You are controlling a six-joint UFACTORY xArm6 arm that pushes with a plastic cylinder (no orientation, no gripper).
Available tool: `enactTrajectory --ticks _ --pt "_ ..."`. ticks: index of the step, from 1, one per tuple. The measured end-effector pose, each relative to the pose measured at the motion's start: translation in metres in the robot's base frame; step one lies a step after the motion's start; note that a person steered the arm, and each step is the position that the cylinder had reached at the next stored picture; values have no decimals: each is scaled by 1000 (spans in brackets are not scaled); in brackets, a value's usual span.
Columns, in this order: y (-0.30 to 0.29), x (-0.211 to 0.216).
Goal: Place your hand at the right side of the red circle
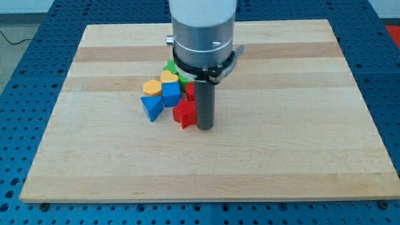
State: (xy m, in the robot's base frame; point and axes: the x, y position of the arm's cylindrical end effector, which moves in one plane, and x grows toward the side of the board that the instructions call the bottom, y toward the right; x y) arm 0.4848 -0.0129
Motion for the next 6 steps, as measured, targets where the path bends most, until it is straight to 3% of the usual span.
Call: enactTrajectory --ticks 2,3,4,5,6 --pt "-15 -12" --pt "23 -6" --pt "73 -37" --pt "94 -89" --pt "95 -109"
